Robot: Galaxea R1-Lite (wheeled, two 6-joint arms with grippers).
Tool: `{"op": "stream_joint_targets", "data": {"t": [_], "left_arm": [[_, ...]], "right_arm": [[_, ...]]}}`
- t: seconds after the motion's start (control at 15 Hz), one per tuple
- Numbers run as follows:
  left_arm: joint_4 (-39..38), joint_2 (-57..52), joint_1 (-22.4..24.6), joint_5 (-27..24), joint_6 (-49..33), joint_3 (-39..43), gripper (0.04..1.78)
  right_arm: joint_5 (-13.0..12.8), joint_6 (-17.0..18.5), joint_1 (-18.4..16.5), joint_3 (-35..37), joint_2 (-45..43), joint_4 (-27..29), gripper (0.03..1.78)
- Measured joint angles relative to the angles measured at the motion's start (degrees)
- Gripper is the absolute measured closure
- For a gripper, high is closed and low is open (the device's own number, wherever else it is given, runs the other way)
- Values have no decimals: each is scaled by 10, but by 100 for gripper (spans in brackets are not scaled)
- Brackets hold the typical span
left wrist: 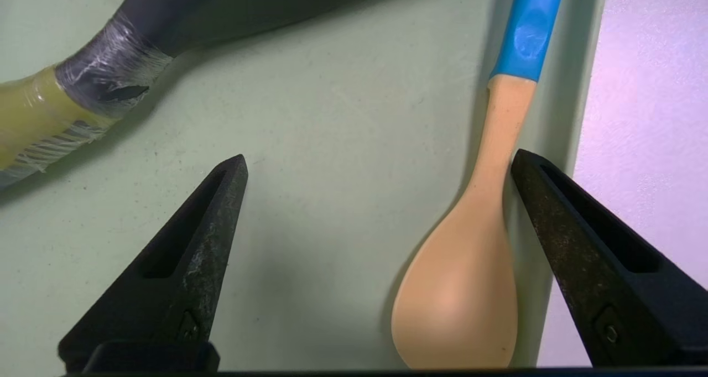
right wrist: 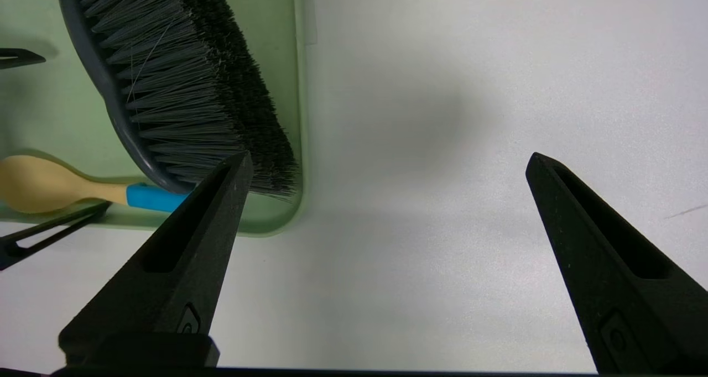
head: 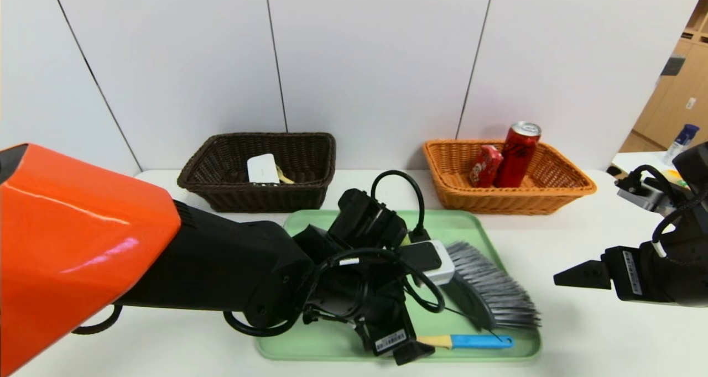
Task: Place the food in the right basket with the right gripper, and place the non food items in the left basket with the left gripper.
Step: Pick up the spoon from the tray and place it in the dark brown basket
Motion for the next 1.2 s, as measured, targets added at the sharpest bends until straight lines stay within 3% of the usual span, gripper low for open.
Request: {"op": "stream_joint_targets", "data": {"t": [0.6, 0.73, 1.0, 1.2], "left_arm": [[-46, 6, -25, -5, -4, -7, 13], [-21, -3, -25, -9, -22, -39, 13], [117, -39, -25, -39, -66, -89, 13], [115, -45, -25, -58, -88, -94, 13]], "right_arm": [[0, 0, 0, 9, -4, 1, 10], [0, 0, 0, 13, -4, 0, 10], [0, 0, 3, 14, -3, -1, 10], [-1, 0, 4, 14, -2, 0, 10]]}}
